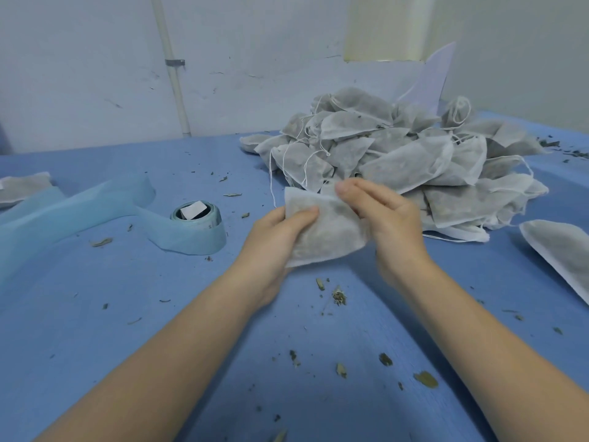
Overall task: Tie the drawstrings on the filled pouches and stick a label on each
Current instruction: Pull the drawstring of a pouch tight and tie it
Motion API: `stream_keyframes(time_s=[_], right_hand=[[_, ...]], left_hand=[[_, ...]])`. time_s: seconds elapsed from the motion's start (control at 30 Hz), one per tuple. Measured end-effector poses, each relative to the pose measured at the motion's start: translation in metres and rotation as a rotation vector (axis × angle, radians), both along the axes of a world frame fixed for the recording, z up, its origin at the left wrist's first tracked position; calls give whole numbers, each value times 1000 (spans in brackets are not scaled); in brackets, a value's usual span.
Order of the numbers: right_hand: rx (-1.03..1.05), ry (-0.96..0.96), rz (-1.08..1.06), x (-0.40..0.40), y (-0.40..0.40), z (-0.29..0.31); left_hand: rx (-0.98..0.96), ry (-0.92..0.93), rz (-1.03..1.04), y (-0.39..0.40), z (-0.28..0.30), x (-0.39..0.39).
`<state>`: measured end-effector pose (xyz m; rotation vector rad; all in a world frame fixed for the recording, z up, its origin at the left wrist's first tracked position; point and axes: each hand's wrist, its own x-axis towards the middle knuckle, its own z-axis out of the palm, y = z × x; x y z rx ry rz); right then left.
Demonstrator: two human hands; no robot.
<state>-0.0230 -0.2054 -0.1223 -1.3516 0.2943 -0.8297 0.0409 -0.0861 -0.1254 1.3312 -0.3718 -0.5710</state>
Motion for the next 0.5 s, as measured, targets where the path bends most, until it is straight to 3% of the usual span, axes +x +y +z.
stream_keyframes(time_s=[0.1, 0.2, 0.33, 0.5], right_hand=[[-259, 77, 77, -2, 4, -2], [-373, 125, 82, -3, 5, -5], [-430, 156, 63, -2, 4, -9], [-503, 139, 135, 6, 15, 1]], left_hand=[[-56, 156, 5, 2, 2, 0], [-84, 186, 12, 6, 4, 2], [42, -47, 46, 9, 2, -1], [16, -122, 168, 23, 6, -1]])
